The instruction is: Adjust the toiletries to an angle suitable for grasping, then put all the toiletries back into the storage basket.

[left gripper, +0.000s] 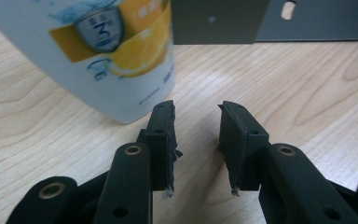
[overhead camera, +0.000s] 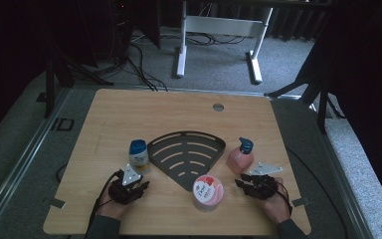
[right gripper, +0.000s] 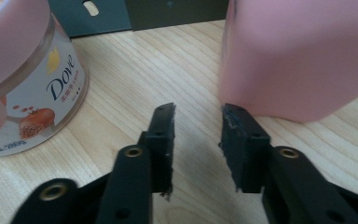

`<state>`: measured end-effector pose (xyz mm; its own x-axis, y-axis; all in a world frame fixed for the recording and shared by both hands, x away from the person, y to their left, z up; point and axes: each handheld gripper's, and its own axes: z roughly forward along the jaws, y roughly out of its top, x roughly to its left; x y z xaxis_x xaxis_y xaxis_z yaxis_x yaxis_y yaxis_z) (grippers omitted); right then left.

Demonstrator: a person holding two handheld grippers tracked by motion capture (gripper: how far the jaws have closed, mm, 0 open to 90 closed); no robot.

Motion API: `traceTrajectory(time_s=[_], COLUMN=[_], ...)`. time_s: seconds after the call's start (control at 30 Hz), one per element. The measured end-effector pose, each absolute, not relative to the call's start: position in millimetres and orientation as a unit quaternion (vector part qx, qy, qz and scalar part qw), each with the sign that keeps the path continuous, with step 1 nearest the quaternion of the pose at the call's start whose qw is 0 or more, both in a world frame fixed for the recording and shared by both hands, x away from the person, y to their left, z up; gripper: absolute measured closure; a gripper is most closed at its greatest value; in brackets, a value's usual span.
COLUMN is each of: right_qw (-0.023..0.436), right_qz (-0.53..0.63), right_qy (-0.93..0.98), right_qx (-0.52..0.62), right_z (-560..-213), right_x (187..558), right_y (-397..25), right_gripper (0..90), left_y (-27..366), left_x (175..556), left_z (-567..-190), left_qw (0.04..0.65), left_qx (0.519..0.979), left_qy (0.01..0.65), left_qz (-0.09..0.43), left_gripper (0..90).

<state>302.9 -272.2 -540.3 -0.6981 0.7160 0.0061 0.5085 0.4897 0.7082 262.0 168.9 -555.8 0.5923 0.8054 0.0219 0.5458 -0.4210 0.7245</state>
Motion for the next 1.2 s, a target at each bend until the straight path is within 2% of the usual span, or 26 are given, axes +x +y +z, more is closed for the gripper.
traceTrajectory(time_s=[0.1, 0.67, 0.87, 1.2], right_qw=[0.145, 0.137, 0.134, 0.116], right_qz=[0.362, 0.366, 0.37, 0.38], right_qy=[0.845, 0.86, 0.866, 0.871], right_qx=[0.367, 0.328, 0.31, 0.289], right_z=[-539.6, -537.4, -537.2, -537.7], right_x=[300.4, 288.6, 284.0, 279.3], right_y=[-275.2, -268.2, -264.3, -260.1], right_gripper=[56.0, 40.8, 37.9, 33.9], left_y=[166.6, 138.8, 129.4, 114.1], left_x=[258.8, 256.1, 256.5, 259.8], left_z=[-552.0, -543.3, -540.7, -538.8], left_qw=[0.362, 0.385, 0.393, 0.395], left_qx=[0.822, 0.845, 0.851, 0.86], left_qy=[0.402, 0.343, 0.323, 0.299], left_qz=[0.177, 0.14, 0.129, 0.124], left_gripper=[62.3, 51.0, 45.8, 42.8])
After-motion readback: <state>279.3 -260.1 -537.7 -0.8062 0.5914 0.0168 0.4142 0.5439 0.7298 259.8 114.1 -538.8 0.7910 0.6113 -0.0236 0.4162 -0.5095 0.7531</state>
